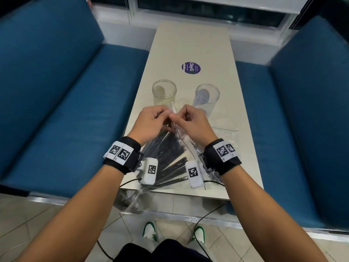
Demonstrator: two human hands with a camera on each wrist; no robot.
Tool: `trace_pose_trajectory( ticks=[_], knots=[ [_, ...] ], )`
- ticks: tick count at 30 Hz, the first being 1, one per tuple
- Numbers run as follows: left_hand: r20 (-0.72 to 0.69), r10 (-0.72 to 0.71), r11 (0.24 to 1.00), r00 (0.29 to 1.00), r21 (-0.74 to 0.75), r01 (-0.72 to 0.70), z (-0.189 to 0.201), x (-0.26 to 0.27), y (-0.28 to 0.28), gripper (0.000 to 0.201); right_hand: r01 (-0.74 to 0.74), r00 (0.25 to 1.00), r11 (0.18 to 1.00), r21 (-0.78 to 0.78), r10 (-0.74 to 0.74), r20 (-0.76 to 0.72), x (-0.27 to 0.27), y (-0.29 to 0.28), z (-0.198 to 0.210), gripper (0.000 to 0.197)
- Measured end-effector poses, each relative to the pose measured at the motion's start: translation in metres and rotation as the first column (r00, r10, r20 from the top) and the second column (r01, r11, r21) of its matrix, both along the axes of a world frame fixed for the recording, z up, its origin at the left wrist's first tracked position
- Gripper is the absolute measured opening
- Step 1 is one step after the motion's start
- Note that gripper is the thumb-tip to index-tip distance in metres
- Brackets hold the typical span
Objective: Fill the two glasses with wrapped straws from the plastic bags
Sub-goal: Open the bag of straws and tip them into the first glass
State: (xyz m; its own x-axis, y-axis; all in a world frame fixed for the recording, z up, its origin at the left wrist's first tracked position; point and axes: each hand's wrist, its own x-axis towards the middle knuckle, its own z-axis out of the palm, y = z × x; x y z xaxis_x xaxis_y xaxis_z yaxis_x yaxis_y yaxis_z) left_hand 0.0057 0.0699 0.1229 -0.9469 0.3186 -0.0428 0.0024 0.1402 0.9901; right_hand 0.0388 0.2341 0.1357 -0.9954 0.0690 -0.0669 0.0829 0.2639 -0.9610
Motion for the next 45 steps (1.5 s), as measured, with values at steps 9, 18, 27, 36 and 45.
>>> trace_pose_trajectory(
  ticks=[9, 18, 27, 36, 45],
  knots=[
    [-0.104, 0.063, 0.995, 0.993, -0.076, -0.071, -0.008, -0.002, 0.000, 0.022, 0.175, 0.975, 0.883, -0.437, -0.093, 0.203, -0.002, -0.017, -0.001, 0.032],
    [0.110, 0.059, 0.970, 0.992, 0.227, -0.083, -0.008, 0.004, 0.003, 0.030, 0.342, 0.936, 0.685, -0.644, -0.187, 0.298, -0.001, -0.030, -0.006, 0.033],
    [0.434, 0.147, 0.826, 0.889, 0.440, -0.352, 0.011, 0.006, 0.008, 0.037, 0.290, 0.951, 0.955, 0.062, -0.280, -0.129, -0.005, -0.012, -0.015, 0.025],
    [0.103, 0.245, 0.969, 0.964, -0.023, -0.244, -0.016, 0.015, 0.013, 0.006, 0.217, 0.975, 0.954, -0.205, -0.201, 0.098, 0.001, -0.013, -0.014, 0.027],
    [0.501, 0.327, 0.728, 0.802, 0.408, -0.551, -0.017, 0.007, 0.000, 0.024, 0.351, 0.923, 0.898, -0.266, -0.283, 0.262, 0.003, 0.002, -0.023, 0.011]
  ],
)
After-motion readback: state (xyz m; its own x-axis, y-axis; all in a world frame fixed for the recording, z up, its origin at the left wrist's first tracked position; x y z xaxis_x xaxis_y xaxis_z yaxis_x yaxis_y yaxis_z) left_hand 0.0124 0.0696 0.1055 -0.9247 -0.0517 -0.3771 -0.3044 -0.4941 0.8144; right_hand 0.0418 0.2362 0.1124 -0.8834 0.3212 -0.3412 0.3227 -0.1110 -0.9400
